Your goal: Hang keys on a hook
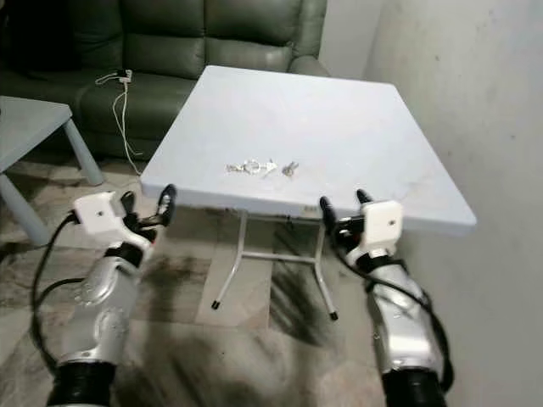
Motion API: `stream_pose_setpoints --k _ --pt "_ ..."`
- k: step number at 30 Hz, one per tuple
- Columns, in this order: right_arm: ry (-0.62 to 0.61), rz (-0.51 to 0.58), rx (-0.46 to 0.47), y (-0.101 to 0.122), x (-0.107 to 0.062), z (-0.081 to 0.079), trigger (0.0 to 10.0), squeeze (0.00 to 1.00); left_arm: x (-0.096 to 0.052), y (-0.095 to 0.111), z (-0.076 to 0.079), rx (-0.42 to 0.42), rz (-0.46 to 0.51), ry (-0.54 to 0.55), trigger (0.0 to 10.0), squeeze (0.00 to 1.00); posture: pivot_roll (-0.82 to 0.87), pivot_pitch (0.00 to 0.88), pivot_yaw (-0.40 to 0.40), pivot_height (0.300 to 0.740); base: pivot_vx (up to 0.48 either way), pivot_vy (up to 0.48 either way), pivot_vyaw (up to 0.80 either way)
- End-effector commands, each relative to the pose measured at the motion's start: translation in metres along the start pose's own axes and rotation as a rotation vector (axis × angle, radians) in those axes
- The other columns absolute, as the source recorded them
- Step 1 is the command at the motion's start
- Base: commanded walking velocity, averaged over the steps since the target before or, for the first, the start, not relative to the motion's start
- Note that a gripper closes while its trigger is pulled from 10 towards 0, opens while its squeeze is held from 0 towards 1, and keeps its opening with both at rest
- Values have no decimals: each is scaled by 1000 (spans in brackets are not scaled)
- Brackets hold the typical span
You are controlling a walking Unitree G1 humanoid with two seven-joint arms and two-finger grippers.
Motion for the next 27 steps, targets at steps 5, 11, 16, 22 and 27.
stream_pose_setpoints --k 5,11,16,22,27 --pt "-32 -6 -22 1 -5 15 10000 0 4 -1 18 -16 -2 -46 10000 0 31 0 -95 740 337 0 0" --pt "-29 -9 -25 0 -6 15 10000 0 4 -2 18 -14 -3 -46 10000 0 31 0 -95 740 336 0 0" --pt "-23 -9 -30 0 -5 13 10000 0 5 -2 19 -14 -3 -47 10000 0 33 0 -97 740 336 0 0" --pt "-17 -8 -29 0 -4 12 10000 0 5 -1 18 -19 1 -45 10000 0 34 0 -98 740 334 0 0" --pt "-12 -8 -27 0 -4 11 10000 0 5 -2 19 -21 -1 -48 10000 0 35 0 -99 740 322 271 0"
Point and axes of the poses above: a point about 5 cm out from each wrist's last joint towards the gripper, its own x axis pointing out of the wrist towards the gripper, its own y axis along the axis of the wrist's last joint, z = x × y, the point moved 6 cm from there along x, pointing out of the wrist towards the gripper, and after that the axes turned 2 degrees about -x, right-handed, at the moved point
